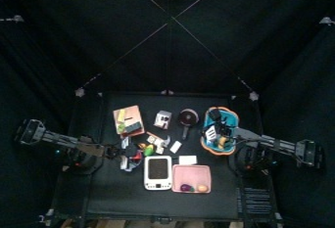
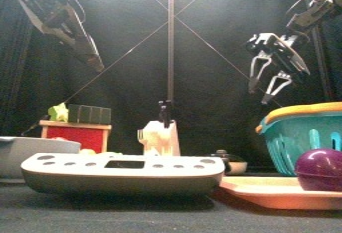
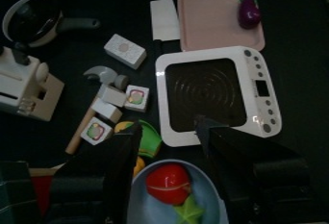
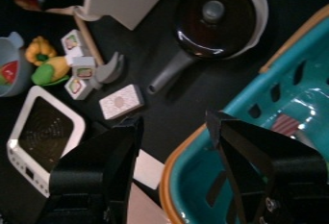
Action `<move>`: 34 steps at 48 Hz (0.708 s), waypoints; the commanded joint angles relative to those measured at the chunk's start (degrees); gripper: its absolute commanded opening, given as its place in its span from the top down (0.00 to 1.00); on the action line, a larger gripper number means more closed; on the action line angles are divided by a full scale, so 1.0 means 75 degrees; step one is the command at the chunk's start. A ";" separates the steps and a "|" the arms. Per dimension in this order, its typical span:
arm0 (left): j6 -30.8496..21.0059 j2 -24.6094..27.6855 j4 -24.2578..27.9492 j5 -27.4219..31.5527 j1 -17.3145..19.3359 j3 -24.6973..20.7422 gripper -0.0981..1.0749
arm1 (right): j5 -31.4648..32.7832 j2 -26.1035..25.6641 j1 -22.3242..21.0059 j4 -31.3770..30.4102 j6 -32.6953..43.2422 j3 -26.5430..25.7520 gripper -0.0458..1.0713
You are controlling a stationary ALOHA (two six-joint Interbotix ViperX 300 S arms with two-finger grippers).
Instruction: Grab white sushi piece
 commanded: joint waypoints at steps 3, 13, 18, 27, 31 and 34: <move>-0.0012 -0.0023 -0.0012 -0.0457 0.0082 0.0070 0.19 | -0.0844 0.0047 0.0434 0.0059 0.0000 -0.0211 0.17; -0.0023 -0.0070 -0.0164 -0.0844 0.0258 0.0293 0.19 | -0.1465 0.0645 0.0961 -0.0082 -0.0094 -0.0328 0.17; -0.0023 -0.0105 -0.0176 -0.1148 0.0281 0.0469 0.19 | -0.1465 0.1137 0.1254 -0.0516 -0.0117 -0.0480 0.17; -0.0035 -0.0340 -0.0469 -0.1746 0.0598 0.0785 0.19 | -0.1465 0.1852 0.1676 -0.1676 -0.0117 -0.0914 0.17; -0.0023 -0.0527 -0.0668 -0.2121 0.0727 0.1020 0.19 | -0.1465 0.2133 0.1781 -0.2074 -0.0105 -0.1113 0.16; -0.0012 -0.0656 -0.0762 -0.2367 0.0762 0.1219 0.19 | -0.1512 0.2402 0.1828 -0.2320 -0.0105 -0.1266 0.16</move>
